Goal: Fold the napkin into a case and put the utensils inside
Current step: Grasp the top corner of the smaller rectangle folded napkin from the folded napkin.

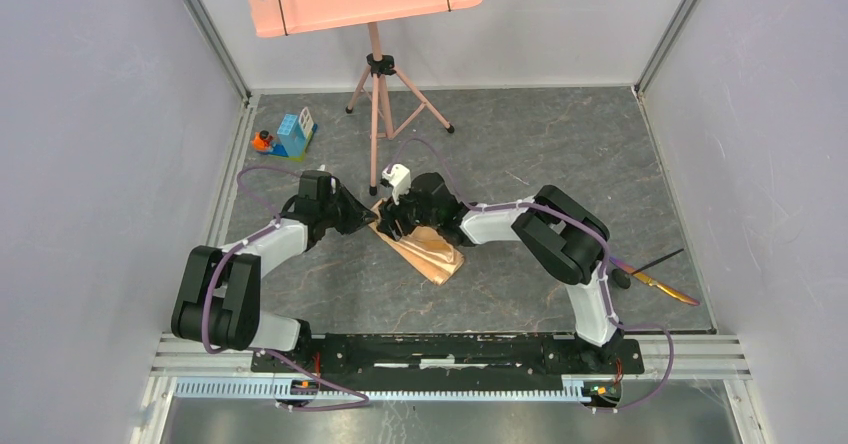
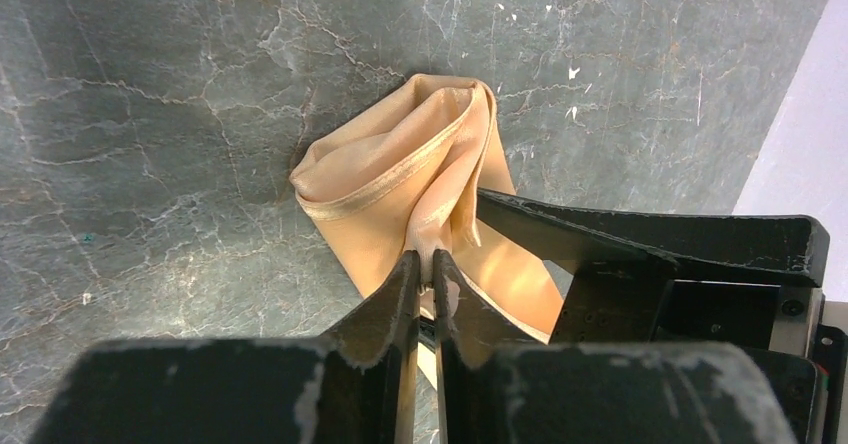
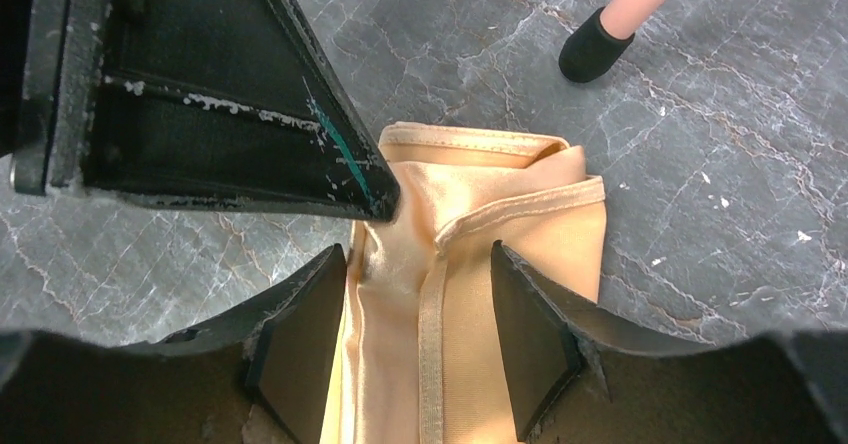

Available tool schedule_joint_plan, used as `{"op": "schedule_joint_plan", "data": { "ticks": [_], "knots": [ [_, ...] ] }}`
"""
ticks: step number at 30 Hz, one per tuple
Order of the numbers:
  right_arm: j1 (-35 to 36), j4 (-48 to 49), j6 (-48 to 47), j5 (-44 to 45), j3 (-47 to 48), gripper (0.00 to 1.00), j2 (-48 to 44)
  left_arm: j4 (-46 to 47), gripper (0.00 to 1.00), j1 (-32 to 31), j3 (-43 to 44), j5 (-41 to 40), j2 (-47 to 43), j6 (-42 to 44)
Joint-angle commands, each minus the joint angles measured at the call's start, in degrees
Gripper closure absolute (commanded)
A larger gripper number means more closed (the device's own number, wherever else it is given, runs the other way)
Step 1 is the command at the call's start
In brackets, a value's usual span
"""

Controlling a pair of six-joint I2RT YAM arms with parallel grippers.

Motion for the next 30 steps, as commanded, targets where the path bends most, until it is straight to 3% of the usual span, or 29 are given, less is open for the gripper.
{"op": "schedule_joint_plan", "data": {
  "ticks": [1,5,10,13,15,17,19,23,26,30],
  "knots": [
    [1.39,1.27,-1.84,3.31,3.07,0.39,0.89,2.54,0.85,-0.07,1.89,1.41,-0.21,0.05],
    [2.10,1.63,-1.29,3.98,3.67,0.43,1.33,2.83,0.87,-0.05,1.71,1.91,-0.12,-0.38],
    [2.40,3.08,-0.18,6.47,2.57,0.54,0.74,3.09,0.90,-0.03,1.60,2.48,-0.70,-0.79],
    [2.41,3.42,0.28,6.49,2.30,0.69,0.12,2.75,0.91,-0.06,1.59,2.56,-1.47,-0.58],
    [2.36,3.09,0.76,6.31,2.40,0.84,-0.16,2.37,0.90,-0.07,1.55,2.71,-2.00,-0.26],
    [2.05,2.53,1.87,6.15,2.32,1.00,-0.86,1.03,0.80,-0.07,1.58,2.15,-3.03,0.47],
    [1.25,2.59,4.50,5.42,1.74,1.00,-2.01,-0.75,0.58,-0.07,1.04,-0.41,-5.13,2.27],
    [-1.09,4.85,12.32,1.27,-0.13,1.00,-3.65,-5.12,0.31,-0.84,-1.05,-7.61,-10.24,4.44],
    [-2.14,6.92,17.86,-1.65,-0.87,1.00,-3.68,-9.65,0.33,-5.00,1.12,-15.85,-10.02,6.49],
    [-3.78,10.25,23.99,-4.32,-2.15,1.00,-3.80,-15.90,0.48,-10.77,5.85,-25.74,-6.44,8.13]
  ]
}}
